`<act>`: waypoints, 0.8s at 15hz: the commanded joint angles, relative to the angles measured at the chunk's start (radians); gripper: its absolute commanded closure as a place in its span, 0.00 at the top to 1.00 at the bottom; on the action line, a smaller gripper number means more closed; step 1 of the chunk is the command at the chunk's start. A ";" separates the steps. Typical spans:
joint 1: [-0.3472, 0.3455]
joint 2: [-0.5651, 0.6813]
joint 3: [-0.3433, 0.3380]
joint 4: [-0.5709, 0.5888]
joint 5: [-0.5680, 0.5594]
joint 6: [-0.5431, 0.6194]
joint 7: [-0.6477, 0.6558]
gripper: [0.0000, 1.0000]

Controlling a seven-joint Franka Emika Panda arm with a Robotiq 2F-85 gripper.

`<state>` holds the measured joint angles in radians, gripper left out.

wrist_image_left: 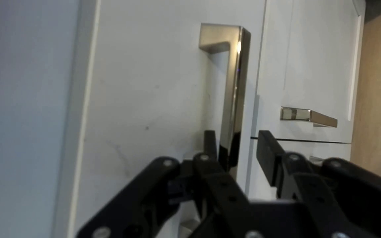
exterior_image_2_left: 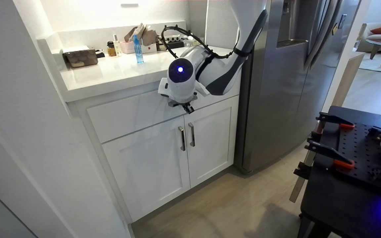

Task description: Open the drawer

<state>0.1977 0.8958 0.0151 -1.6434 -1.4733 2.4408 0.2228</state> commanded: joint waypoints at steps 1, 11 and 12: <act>-0.012 0.000 0.016 0.016 0.021 -0.031 -0.008 0.07; -0.050 -0.065 0.058 -0.073 0.204 -0.046 -0.248 0.04; -0.052 -0.068 0.060 -0.078 0.213 -0.049 -0.258 0.04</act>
<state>0.1643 0.8923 0.0440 -1.6153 -1.3384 2.4363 0.0617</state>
